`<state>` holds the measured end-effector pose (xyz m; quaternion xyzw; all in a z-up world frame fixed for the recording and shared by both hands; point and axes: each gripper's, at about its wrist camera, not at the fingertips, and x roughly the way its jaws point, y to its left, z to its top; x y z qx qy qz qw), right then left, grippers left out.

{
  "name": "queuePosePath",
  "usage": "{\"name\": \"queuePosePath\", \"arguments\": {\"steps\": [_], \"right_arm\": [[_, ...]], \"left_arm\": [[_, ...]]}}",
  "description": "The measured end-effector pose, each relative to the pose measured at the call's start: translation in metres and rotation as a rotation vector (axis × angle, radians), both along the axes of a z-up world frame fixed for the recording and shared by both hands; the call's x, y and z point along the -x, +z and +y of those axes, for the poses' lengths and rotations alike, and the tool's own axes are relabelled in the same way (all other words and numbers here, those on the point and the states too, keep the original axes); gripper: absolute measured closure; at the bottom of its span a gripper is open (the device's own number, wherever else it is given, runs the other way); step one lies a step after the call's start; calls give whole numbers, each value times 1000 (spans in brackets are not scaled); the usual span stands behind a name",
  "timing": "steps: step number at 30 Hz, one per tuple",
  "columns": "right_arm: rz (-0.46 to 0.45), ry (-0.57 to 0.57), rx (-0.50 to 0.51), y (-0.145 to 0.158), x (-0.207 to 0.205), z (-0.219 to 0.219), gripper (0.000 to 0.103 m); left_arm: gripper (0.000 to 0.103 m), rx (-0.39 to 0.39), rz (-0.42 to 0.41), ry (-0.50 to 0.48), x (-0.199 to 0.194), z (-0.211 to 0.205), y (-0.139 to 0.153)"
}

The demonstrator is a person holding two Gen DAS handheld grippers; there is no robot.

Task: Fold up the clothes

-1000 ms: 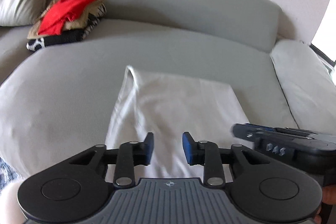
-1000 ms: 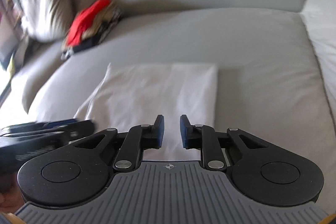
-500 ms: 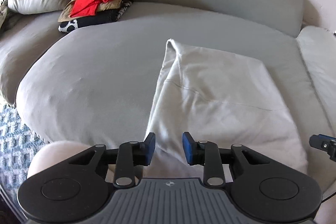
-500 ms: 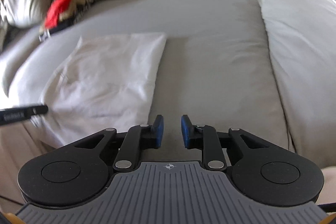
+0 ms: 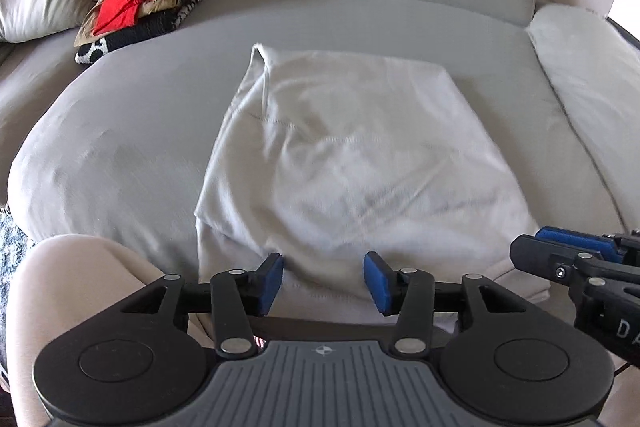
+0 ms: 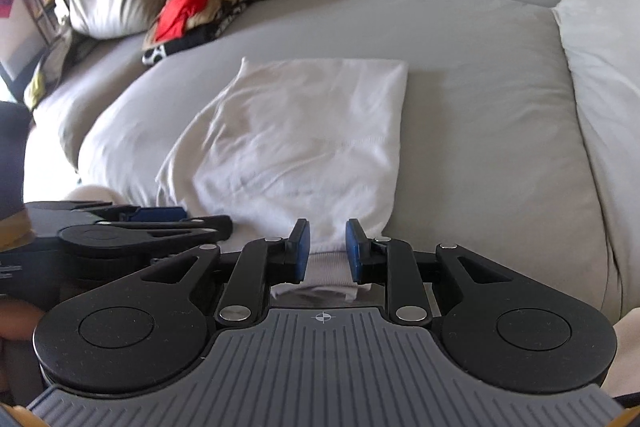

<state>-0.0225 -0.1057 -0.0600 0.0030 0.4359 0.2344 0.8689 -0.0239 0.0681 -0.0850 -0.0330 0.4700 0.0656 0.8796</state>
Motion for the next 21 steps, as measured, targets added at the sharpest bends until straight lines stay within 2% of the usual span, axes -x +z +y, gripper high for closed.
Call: {"name": "queuePosePath", "arguments": {"steps": [10,16,19,21], "right_arm": [[17,16,84,-12,-1,6,77],[85,23,126,-14,6,-1,76],[86,-3,60,-7,15,-18,74],[67,-28,7,1,17,-25,67]], "left_arm": [[48,-8,4,0,0,2,-6],[48,1,9,1,0,3,-6],[45,4,17,4,0,4,-5],[44,3,26,8,0,4,-4]]}}
